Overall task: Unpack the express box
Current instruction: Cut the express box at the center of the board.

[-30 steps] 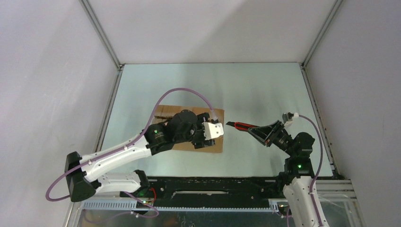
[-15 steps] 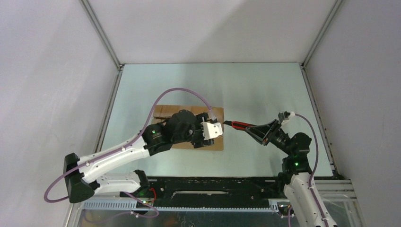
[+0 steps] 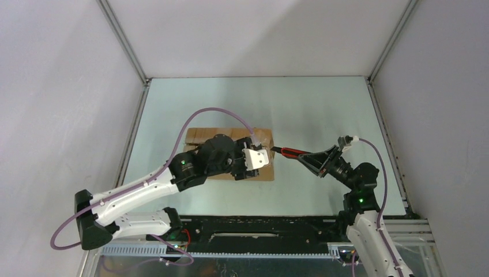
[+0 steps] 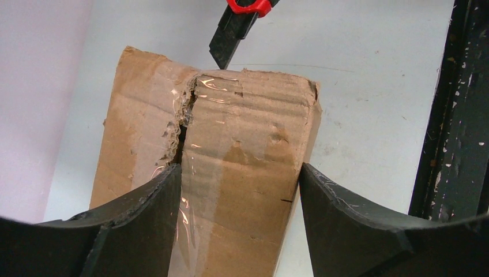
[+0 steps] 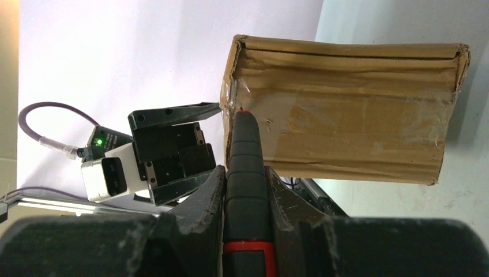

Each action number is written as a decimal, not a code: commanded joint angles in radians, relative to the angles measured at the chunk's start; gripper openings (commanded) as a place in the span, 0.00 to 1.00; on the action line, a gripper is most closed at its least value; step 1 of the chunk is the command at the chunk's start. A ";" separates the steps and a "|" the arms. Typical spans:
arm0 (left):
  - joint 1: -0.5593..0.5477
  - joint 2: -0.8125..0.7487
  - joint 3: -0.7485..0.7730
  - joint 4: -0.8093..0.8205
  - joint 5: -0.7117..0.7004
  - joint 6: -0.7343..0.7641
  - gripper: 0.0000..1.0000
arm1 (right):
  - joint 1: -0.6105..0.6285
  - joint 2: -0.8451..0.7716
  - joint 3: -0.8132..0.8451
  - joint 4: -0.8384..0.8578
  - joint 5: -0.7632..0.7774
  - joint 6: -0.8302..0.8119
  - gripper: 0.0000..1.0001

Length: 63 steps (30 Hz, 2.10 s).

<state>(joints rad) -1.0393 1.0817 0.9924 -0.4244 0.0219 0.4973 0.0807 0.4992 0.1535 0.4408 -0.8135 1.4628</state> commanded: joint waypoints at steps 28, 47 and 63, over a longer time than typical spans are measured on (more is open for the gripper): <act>-0.004 -0.108 -0.044 0.091 0.094 0.014 0.71 | -0.030 -0.143 0.051 -0.045 -0.052 0.026 0.00; -0.004 -0.112 -0.041 0.082 0.093 0.016 0.69 | 0.007 -0.138 0.029 0.009 -0.027 0.067 0.00; -0.004 -0.107 -0.033 0.095 0.106 0.043 0.69 | 0.049 -0.071 0.037 0.074 -0.067 0.071 0.00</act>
<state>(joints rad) -1.0405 1.0046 0.9611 -0.4129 0.1097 0.4988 0.1062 0.4149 0.1562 0.4301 -0.8417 1.5299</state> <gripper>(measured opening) 0.699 0.251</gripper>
